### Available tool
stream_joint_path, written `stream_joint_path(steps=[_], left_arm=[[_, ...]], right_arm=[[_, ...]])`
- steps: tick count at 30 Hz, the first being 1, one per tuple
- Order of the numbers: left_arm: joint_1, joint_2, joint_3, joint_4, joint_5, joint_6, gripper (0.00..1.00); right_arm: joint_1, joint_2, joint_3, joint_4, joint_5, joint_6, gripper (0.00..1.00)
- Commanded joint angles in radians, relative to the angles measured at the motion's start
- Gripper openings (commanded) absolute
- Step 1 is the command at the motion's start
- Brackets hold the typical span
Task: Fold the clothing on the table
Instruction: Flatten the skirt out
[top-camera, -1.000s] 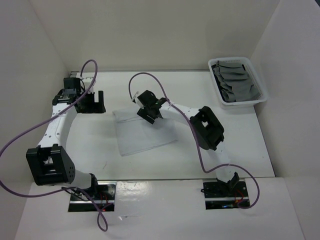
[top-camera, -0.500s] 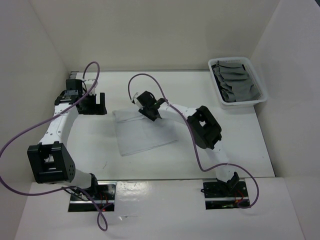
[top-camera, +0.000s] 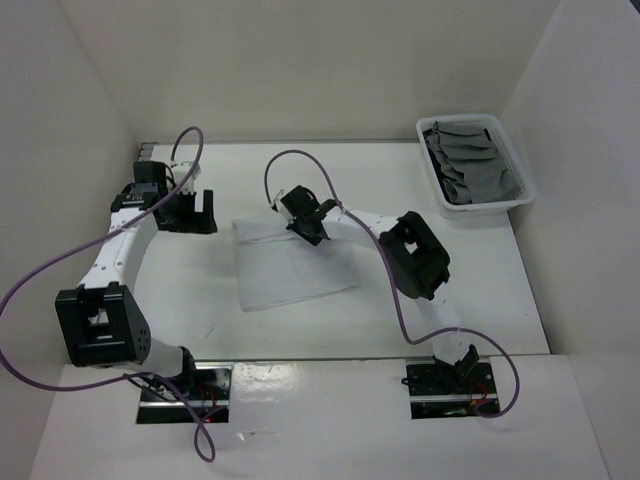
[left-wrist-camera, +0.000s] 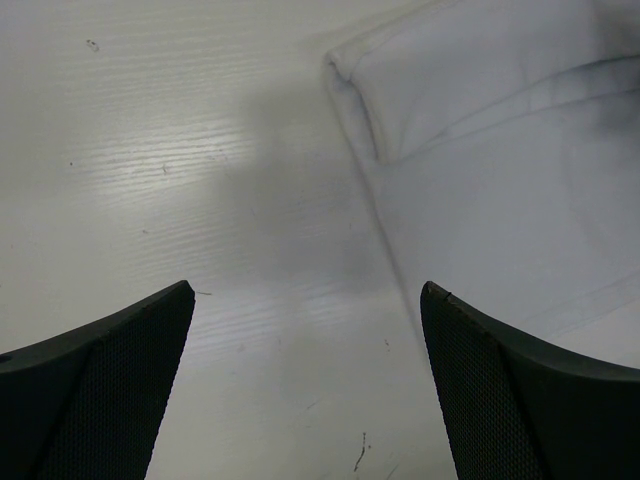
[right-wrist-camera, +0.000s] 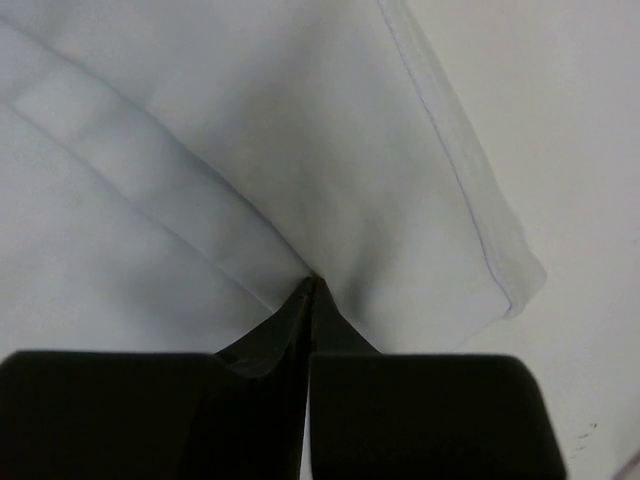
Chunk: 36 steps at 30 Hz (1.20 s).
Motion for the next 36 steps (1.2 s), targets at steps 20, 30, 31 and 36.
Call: stream_joint_path(steps=[20, 30, 31, 36], left_arm=[[-0.1, 0.059, 0.013, -0.031, -0.021, 0.085, 1.0], [-0.165, 0.268, 0.125, -0.002, 0.108, -0.077, 0.99], [-0.165, 0.288, 0.136, 0.007, 0.122, -0.096, 0.96], [-0.177, 0.398, 0.16, 0.018, 0.162, -0.12, 0.89]], right_arm=[[-0.02, -0.18, -0.16, -0.017, 0.105, 0.049, 0.6], [-0.02, -0.421, -0.256, 0.025, 0.075, 0.07, 0.69], [-0.029, -0.43, -0.267, 0.025, 0.075, 0.07, 0.69], [-0.038, -0.439, -0.322, 0.044, 0.065, 0.07, 0.69]])
